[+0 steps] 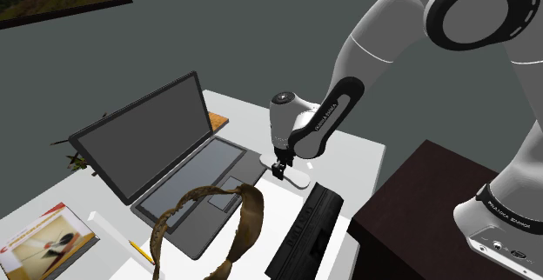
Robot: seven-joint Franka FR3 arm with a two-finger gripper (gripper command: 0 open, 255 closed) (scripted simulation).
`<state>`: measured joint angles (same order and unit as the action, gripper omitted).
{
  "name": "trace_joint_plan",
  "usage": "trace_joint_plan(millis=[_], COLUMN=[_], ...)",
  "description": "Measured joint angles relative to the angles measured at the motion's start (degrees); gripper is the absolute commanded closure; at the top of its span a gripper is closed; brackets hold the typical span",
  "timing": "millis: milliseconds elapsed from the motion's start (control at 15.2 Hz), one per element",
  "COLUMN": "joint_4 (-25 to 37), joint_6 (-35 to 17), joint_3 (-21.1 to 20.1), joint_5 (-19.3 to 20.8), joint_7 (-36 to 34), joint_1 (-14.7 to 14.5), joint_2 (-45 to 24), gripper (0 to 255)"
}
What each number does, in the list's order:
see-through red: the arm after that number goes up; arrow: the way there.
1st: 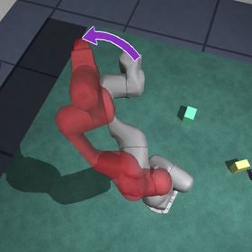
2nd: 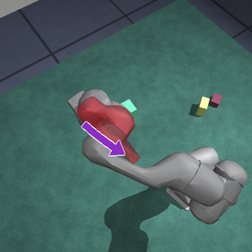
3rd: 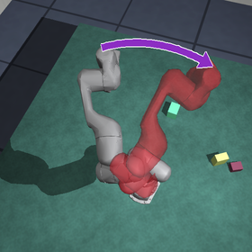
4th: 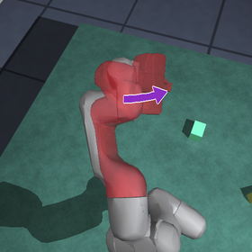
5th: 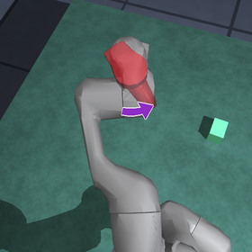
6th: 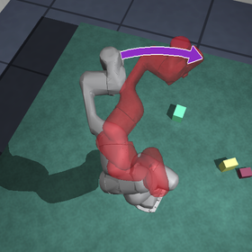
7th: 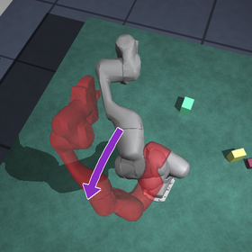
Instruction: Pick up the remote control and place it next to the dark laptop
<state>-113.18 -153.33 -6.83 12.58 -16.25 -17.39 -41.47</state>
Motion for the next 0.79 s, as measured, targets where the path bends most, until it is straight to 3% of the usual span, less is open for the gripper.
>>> trace_joint_plan(millis=[66,132,528,792], joint_4=[0.0,0.0,0.0,-1.7], joint_6=[0.0,-0.1,-0.1,3.2], joint_3=[0.0,0.0,0.0,-1.1], joint_5=[0.0,0.0,0.0,-0.9], joint_7=[0.0,0.0,0.0,0.5], joint_1=[0.0,0.0,0.0,0.7], joint_2=[0.0,0.0,-0.2,4.9], gripper=[255,0,0,0])
